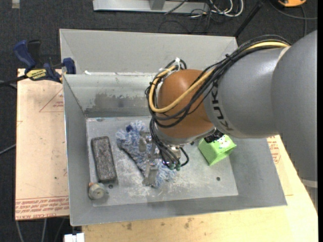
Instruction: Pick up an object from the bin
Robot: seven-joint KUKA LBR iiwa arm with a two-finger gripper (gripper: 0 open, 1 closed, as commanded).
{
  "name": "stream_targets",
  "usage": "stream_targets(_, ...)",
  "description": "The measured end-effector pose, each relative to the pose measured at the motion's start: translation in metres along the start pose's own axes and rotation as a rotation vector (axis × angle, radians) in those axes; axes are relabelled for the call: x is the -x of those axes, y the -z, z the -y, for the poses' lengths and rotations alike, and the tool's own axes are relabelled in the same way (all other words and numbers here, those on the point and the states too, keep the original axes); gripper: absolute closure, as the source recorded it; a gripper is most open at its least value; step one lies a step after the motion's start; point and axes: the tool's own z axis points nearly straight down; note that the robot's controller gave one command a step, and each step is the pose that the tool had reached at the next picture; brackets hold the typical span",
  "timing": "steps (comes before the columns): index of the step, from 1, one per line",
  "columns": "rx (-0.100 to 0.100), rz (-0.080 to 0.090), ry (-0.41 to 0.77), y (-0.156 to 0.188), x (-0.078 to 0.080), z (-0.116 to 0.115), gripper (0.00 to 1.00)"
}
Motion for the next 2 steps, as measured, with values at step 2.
stream_targets(2,-0.004,-0.004,-0.273,-0.071,0.032,0.038,0.0)
